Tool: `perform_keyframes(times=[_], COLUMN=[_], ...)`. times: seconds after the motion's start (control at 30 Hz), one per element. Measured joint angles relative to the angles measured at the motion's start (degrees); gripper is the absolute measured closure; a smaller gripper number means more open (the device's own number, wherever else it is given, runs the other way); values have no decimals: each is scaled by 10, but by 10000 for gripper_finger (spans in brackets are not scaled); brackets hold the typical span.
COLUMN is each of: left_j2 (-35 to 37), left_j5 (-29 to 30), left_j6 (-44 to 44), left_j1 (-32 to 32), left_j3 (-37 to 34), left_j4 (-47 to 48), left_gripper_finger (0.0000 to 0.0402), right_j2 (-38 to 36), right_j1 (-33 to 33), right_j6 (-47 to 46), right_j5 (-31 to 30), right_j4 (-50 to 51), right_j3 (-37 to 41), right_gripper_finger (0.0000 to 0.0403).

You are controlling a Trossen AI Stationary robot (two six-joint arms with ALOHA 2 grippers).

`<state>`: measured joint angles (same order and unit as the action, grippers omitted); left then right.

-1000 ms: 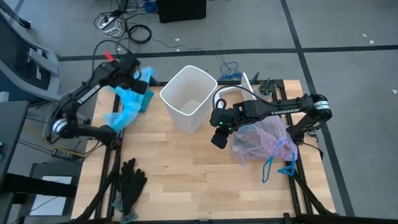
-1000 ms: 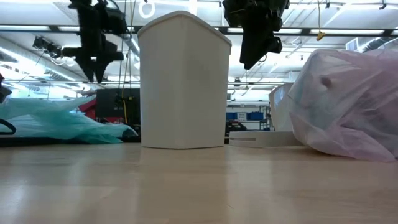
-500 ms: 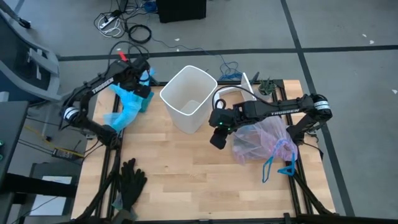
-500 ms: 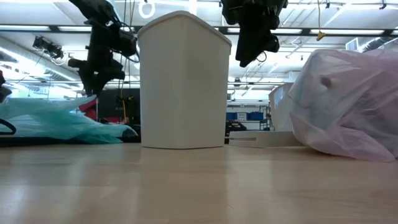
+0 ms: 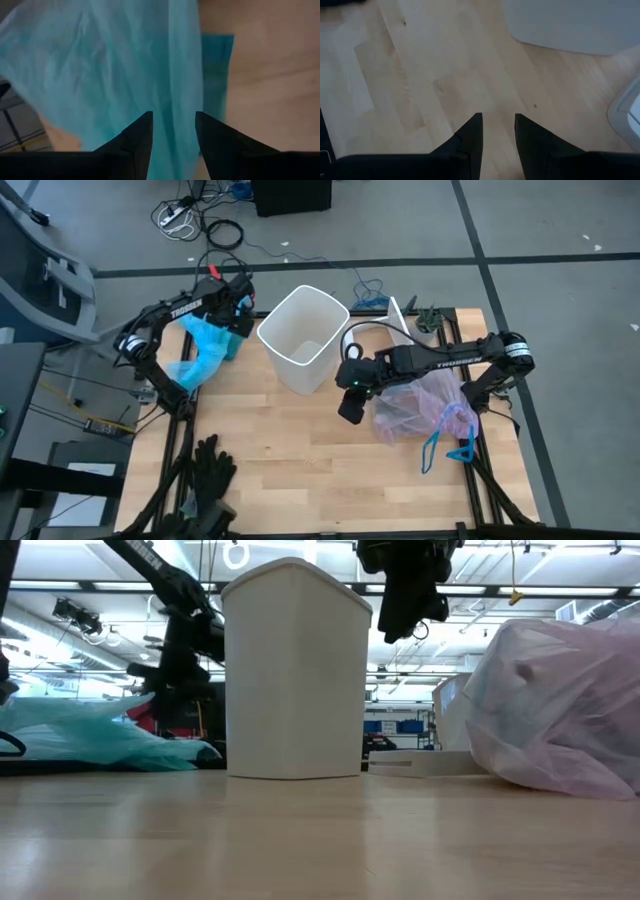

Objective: Place trash/remove bag and relplace
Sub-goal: Put the blue trash bag in the trash bin

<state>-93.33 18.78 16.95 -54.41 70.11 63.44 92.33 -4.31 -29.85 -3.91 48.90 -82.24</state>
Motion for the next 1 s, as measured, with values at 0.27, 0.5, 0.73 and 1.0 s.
perform_keyframes(times=[0.27,0.5,0.73,1.0], left_j2=[-8,-8,-8,1], left_j5=[-5,-34,-28,-19], left_j6=[-2,-5,28,25], left_j1=[-3,-3,-3,7], left_j3=[0,-25,-123,-153], left_j4=[-69,-87,-124,-116], left_gripper_finger=[244,244,246,375], right_j2=[0,0,0,0], right_j1=[-9,-16,-22,-24], right_j6=[-1,-12,-15,-21], right_j5=[0,0,0,0], right_j4=[0,-6,-9,-19], right_j3=[0,0,0,0], right_gripper_finger=[302,302,302,302])
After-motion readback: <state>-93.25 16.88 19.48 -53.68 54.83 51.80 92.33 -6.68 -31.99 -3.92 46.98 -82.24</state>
